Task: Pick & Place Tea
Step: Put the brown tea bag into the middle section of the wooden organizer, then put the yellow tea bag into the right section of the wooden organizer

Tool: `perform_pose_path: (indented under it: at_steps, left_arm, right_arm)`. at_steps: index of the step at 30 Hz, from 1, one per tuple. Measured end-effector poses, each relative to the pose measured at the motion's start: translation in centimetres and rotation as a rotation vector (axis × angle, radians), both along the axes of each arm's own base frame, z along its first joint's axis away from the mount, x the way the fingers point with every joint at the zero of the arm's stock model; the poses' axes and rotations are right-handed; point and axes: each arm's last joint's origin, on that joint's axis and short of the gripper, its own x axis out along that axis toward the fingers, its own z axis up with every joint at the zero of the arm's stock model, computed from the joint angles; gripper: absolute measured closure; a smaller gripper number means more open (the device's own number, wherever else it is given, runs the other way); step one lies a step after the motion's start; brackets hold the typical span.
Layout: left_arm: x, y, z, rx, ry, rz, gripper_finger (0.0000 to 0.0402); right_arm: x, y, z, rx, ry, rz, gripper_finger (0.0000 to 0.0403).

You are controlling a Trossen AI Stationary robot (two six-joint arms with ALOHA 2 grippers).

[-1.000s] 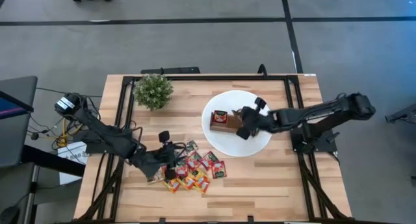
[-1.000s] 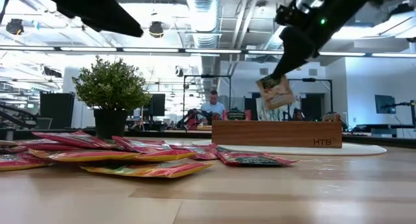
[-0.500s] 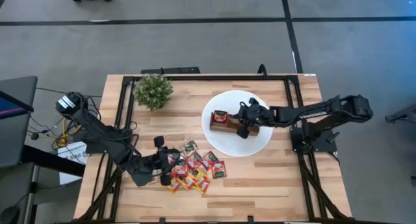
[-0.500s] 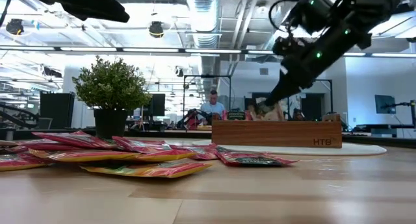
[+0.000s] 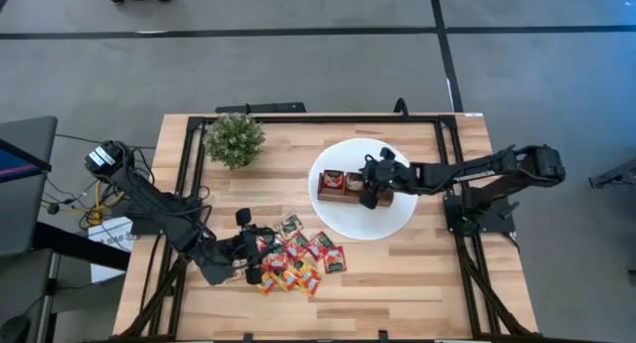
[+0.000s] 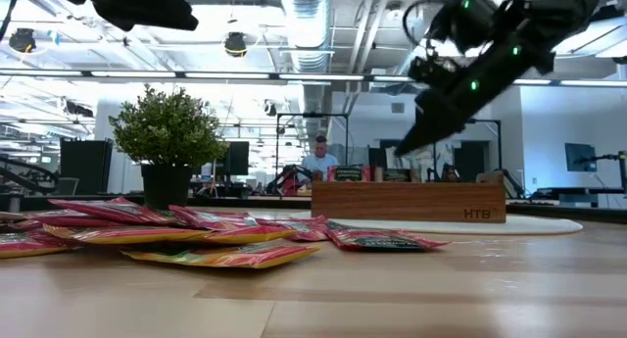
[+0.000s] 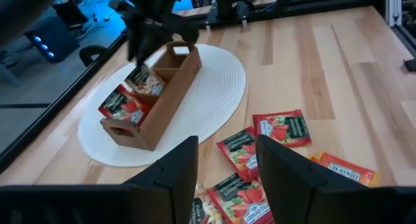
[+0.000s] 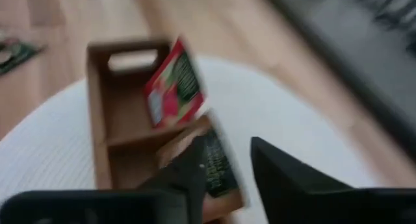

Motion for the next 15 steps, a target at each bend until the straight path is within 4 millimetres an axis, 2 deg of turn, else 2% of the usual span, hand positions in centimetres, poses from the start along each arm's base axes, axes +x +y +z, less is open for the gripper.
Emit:
perform_pose_path:
  at_steps: [4,7,10,15]
  left_arm:
    - [0.0,-0.1,0.1,-0.008,-0.009,-0.003,0.0253]
    - [-0.1,-0.3,0.1,-0.008,-0.008,-0.013,0.0253]
    - [-0.4,-0.7,0.1,-0.004,-0.01,-0.027,0.0253]
    - [-0.9,-0.9,-0.2,0.001,0.004,-0.023,0.0253]
  right_arm:
    - [-0.2,0.8,3.4,-0.096,-0.042,-0.094,0.024]
    - [0.2,3.1,5.9,-0.123,-0.068,-0.065,0.0229]
    - [1.3,7.4,7.4,-0.083,-0.131,0.058,0.0238]
    - [3.4,16.4,6.7,-0.028,-0.14,0.24,0.0275]
